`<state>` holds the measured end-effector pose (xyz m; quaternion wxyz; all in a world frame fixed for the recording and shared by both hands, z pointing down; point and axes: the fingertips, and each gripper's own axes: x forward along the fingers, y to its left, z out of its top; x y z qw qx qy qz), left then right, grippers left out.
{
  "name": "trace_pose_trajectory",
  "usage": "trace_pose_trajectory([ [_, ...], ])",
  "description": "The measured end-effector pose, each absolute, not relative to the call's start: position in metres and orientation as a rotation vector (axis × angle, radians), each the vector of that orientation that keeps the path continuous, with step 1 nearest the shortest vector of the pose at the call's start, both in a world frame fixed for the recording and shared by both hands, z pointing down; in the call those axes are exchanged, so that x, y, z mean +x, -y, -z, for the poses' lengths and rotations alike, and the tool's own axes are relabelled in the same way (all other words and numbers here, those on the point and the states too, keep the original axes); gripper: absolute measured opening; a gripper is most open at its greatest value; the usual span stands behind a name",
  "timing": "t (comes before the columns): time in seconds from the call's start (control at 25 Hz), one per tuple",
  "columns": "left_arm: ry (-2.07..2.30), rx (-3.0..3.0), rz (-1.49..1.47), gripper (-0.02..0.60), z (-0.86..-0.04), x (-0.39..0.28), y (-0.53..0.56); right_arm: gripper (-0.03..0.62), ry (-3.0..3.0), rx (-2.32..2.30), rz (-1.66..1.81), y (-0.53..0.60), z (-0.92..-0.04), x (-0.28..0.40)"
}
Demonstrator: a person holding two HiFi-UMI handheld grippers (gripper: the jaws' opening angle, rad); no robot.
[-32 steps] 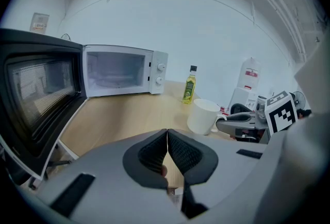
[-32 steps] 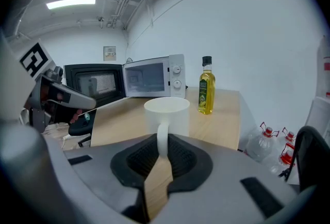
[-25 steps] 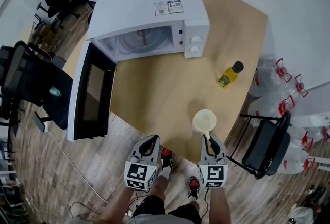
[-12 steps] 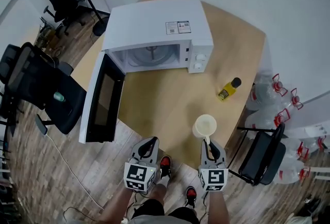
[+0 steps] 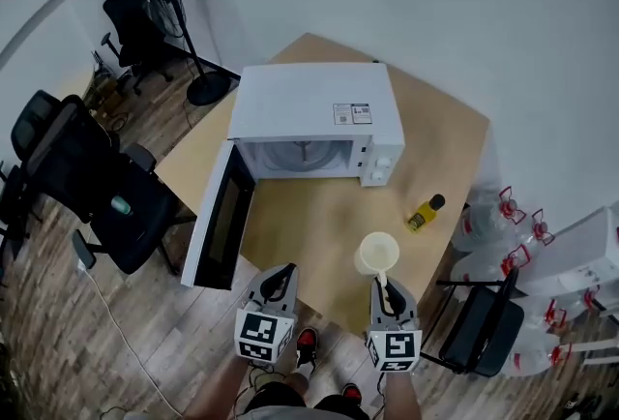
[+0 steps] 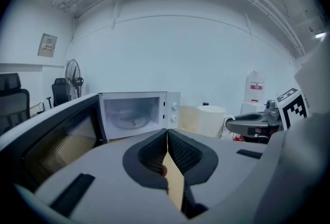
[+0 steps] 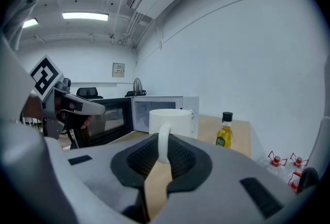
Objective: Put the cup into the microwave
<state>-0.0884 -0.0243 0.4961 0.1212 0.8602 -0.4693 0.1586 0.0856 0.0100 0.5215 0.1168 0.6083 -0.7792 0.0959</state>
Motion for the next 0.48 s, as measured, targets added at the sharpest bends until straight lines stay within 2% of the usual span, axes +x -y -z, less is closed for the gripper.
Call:
trace_pose_trajectory([
  [0.48, 1.455, 2.566, -0.355, 0.025, -0.441, -0.127, 0.061, 0.052, 2.367, 1.796, -0.155, 0.030, -0.465, 0.040],
])
